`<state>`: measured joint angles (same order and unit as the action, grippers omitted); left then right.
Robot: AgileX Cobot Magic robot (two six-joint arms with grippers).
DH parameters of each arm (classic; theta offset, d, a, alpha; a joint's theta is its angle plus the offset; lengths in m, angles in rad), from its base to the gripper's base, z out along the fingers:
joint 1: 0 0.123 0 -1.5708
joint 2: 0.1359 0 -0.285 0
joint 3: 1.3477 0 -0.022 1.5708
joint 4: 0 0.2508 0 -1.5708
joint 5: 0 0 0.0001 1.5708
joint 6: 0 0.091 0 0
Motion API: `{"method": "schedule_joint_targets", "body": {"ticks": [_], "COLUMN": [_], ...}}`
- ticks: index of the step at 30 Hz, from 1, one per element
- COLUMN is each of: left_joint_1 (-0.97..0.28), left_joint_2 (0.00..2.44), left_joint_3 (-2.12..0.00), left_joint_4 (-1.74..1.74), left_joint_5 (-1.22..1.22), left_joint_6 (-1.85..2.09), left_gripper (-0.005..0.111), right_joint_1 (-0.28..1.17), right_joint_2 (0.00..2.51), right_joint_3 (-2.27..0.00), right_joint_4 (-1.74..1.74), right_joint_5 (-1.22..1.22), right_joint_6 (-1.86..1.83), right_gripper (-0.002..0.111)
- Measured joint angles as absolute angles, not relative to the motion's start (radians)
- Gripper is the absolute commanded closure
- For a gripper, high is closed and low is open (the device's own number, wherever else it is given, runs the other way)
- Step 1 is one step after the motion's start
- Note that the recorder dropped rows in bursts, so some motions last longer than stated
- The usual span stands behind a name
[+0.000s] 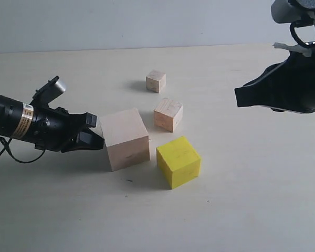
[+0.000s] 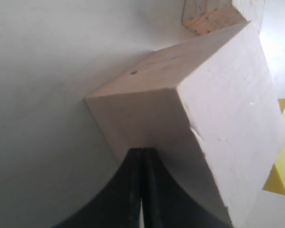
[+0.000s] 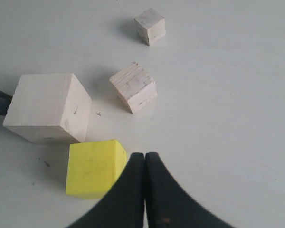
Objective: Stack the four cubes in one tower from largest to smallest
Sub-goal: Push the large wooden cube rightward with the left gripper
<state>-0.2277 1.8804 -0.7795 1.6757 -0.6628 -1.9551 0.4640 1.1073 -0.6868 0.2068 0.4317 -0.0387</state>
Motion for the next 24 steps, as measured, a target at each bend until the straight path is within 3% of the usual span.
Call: {"method": "schedule_joint_targets", "body": {"ticks": [13, 19, 24], "left_joint_1": [-0.264, -0.265, -0.266], "left_joint_2": [1.871, 1.776, 1.732], "left_joint_3": [-0.844, -0.762, -0.709], "left_joint_4": [1.682, 1.721, 1.721], "left_joint_5": [-0.634, -0.59, -0.699], "left_joint_6": [-1.989, -2.018, -2.036], "left_gripper": [0.107, 0.107, 0.107], "right_joint_1": [0.464, 0.464, 0.464], "right_joint_2": [1.107, 1.107, 1.107], "right_joint_3": [-0.687, -0.687, -0.687], "right_joint_4": [0.207, 0.207, 0.207], "right_joint_5": [0.456, 0.472, 0.472], "right_joint_6": [-0.039, -0.039, -0.039], "right_gripper": [0.108, 0.108, 0.108]}}
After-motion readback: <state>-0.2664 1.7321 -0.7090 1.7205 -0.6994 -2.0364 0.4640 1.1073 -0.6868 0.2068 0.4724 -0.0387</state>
